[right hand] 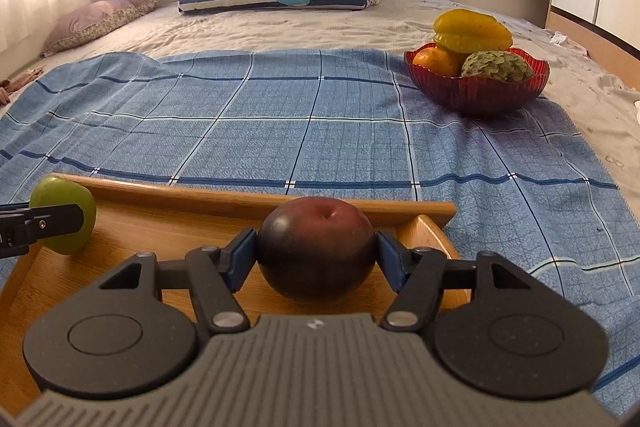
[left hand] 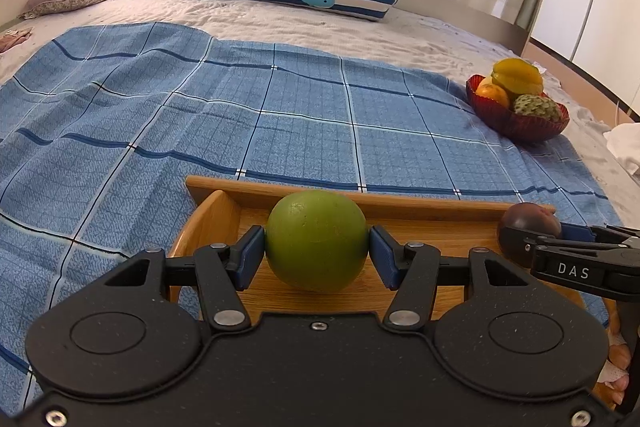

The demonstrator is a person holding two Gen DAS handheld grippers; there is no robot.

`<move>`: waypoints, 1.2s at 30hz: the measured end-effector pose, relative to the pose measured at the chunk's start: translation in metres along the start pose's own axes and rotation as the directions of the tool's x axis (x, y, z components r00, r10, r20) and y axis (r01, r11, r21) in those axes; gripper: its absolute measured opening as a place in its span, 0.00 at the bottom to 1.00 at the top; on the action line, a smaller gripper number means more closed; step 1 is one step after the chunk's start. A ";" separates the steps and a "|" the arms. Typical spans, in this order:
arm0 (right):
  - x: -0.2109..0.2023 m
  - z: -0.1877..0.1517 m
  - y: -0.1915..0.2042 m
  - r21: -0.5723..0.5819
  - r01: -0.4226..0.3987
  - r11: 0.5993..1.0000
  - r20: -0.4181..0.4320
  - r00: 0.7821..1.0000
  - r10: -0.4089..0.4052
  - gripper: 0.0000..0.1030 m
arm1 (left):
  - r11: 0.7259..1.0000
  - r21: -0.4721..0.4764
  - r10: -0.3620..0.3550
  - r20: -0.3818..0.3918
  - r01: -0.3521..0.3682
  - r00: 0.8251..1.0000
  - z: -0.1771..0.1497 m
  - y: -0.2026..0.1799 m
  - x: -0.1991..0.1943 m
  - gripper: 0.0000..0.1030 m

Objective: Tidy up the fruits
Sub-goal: 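Lower the green fruit onto the tray with the left gripper while the right places the plum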

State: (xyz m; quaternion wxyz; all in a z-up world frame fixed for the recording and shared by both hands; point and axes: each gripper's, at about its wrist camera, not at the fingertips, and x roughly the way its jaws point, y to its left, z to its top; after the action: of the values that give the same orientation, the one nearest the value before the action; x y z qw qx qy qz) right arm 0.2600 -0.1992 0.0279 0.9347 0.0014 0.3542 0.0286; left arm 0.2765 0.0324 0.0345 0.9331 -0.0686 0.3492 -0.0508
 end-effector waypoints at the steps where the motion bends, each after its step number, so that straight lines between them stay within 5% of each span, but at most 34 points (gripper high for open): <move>1: 0.001 0.000 0.000 0.001 0.001 1.000 0.000 1.000 -0.001 0.65 | 1.000 0.001 0.001 0.001 -0.001 1.000 0.000 0.000 0.001 0.53; 26: 0.000 -0.003 -0.004 0.016 -0.012 1.000 -0.008 1.000 0.012 0.66 | 1.000 0.027 0.012 0.002 -0.012 1.000 -0.002 -0.003 0.002 0.53; 32: -0.007 -0.004 -0.004 0.011 0.007 1.000 0.005 1.000 -0.007 0.76 | 1.000 0.026 0.004 -0.002 -0.004 1.000 -0.003 -0.001 0.000 0.54; 36: -0.017 -0.005 -0.005 0.009 0.009 1.000 0.023 1.000 -0.009 0.77 | 1.000 0.019 0.005 -0.015 -0.005 1.000 -0.004 0.001 -0.004 0.66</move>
State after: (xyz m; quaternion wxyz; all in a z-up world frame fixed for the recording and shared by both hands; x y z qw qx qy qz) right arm 0.2443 -0.2050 0.0357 0.9388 0.0040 0.3437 0.0229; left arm 0.2709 0.0337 0.0335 0.9312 -0.0583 0.3560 -0.0522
